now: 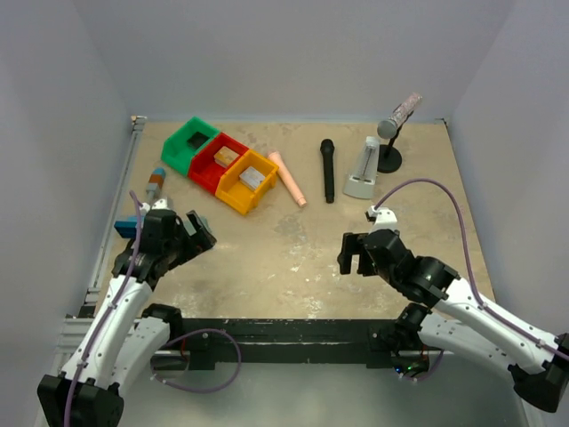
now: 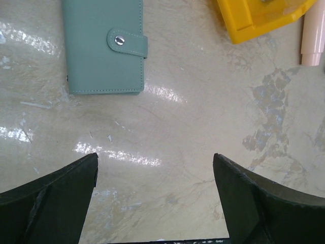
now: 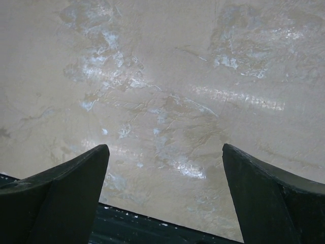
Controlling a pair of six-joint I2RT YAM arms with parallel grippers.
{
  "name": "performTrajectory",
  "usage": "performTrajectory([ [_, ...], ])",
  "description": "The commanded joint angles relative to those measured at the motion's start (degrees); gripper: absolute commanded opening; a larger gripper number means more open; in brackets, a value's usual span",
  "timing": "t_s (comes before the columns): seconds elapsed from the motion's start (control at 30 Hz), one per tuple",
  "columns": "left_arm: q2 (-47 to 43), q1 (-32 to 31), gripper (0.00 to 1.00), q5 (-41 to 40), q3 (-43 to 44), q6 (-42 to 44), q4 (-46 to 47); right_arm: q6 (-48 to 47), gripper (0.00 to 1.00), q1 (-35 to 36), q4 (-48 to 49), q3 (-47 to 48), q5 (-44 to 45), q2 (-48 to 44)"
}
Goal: Take the credit cards out of the card holder
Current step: Move the card holder to the center of the board.
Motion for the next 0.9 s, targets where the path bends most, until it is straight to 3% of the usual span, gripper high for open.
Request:
performTrajectory([
  [0.0, 3.1, 1.0, 1.0, 4.5, -0.6, -0.9, 3.1, -2.0, 0.97, 0.2, 4.8, 0.4, -3.1, 1.7],
  [0.23, 5.0, 1.1, 0.98, 1.1, -1.7, -5.8, 5.4, -3.6, 0.97, 0.2, 6.6, 0.1, -5.6, 4.0],
  [0.4, 6.8, 2.1, 0.93, -6.9, -2.7, -9.7, 8.0, -3.9, 0.97, 0.2, 9.0, -1.4, -8.4, 4.3],
  [0.7, 21.6, 2.7, 0.83, -15.7, 2.4, -11.9, 11.3, -4.1, 0.96, 0.2, 9.2, -2.8, -9.8, 0.8],
  [0.87, 23.9, 2.9, 0.81, -18.2, 4.5, -11.4, 12.4, -4.2, 0.96, 0.2, 7.7, -3.3, -10.0, -2.8],
])
